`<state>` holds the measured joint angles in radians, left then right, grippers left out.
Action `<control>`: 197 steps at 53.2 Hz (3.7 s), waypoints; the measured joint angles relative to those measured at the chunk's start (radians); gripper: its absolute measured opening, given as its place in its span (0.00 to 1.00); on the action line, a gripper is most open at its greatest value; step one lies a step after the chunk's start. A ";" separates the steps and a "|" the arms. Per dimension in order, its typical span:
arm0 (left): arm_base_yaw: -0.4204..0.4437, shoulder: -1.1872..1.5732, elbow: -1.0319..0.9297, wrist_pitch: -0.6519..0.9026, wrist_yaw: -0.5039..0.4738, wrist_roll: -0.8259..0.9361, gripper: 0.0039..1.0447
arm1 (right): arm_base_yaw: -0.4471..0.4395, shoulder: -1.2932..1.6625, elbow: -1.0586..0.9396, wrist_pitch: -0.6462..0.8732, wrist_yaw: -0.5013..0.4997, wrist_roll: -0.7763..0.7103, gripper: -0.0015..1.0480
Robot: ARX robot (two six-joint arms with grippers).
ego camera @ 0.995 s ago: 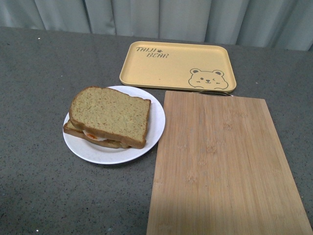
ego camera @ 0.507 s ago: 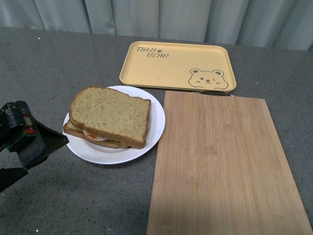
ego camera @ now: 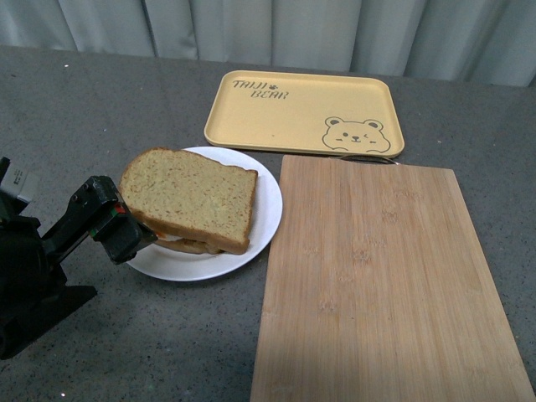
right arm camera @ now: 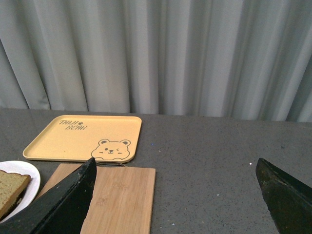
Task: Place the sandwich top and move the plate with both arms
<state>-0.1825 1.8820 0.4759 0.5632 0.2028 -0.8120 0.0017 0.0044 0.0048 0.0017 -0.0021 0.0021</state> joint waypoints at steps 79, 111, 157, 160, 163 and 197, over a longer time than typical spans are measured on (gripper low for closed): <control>-0.044 0.203 0.399 0.170 0.188 -0.451 0.03 | 0.000 0.000 0.000 0.000 0.000 0.000 0.91; -0.121 0.568 0.995 -0.039 0.159 -0.579 0.03 | 0.000 0.000 0.000 0.000 0.000 0.000 0.91; -0.105 0.371 0.843 -0.201 0.036 -0.224 0.79 | 0.000 0.000 0.000 0.000 0.000 0.000 0.91; -0.104 0.321 0.799 -0.216 -0.010 -0.119 0.87 | 0.000 0.000 0.000 0.000 0.000 0.000 0.91; -0.105 0.275 0.752 -0.224 -0.080 -0.023 0.95 | 0.000 0.000 0.000 0.000 0.000 0.000 0.91; 0.060 -0.598 -0.302 0.545 -0.317 0.797 0.03 | 0.000 0.000 0.000 0.000 0.000 0.000 0.91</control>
<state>-0.1230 1.2842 0.1738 1.1084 -0.1146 -0.0151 0.0017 0.0044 0.0048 0.0013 -0.0017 0.0021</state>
